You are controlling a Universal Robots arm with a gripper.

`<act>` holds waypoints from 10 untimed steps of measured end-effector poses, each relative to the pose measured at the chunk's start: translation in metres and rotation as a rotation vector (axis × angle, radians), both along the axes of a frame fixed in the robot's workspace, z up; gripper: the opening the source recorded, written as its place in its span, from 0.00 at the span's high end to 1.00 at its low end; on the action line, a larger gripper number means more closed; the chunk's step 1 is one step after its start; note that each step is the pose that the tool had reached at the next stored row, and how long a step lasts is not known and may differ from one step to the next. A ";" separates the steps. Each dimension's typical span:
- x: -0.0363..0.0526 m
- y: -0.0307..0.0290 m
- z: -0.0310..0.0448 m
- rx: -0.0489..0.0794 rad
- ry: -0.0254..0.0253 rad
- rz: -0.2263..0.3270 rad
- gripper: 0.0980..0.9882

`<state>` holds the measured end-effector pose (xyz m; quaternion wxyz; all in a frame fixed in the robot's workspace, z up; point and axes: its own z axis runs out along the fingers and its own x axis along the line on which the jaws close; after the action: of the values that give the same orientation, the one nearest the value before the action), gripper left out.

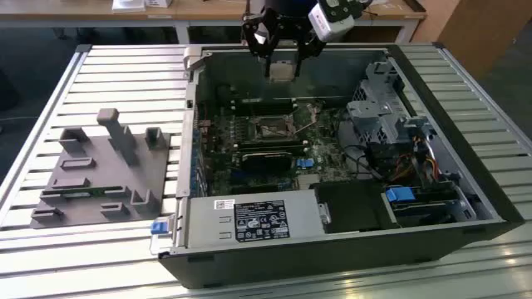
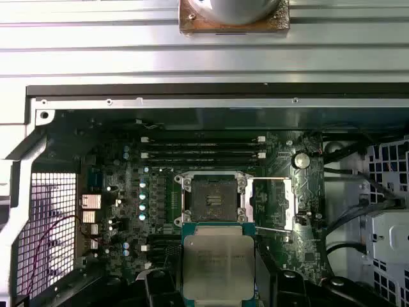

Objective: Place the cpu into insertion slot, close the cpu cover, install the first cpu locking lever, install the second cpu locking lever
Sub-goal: 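Place the cpu into insertion slot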

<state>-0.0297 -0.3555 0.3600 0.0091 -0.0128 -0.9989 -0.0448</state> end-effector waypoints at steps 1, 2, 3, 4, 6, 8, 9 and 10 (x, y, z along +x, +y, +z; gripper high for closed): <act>0.0000 0.0000 0.0000 0.000 0.0000 0.000 0.50; 0.0000 0.0000 0.0000 0.000 0.0000 0.000 0.50; 0.0000 0.0000 0.0000 0.000 0.0000 0.000 0.50; 0.0000 0.0000 0.0000 0.000 0.0000 0.000 0.50; 0.0000 0.0000 0.0000 0.000 0.0000 0.000 0.50; 0.0000 0.0000 0.0000 0.000 0.0000 -0.003 0.50; -0.0001 0.0000 0.0000 0.000 0.0000 -0.009 0.50; -0.0001 0.0000 0.0000 0.000 0.0000 -0.015 0.50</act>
<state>-0.0298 -0.3555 0.3600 0.0088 -0.0201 -0.9988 -0.0449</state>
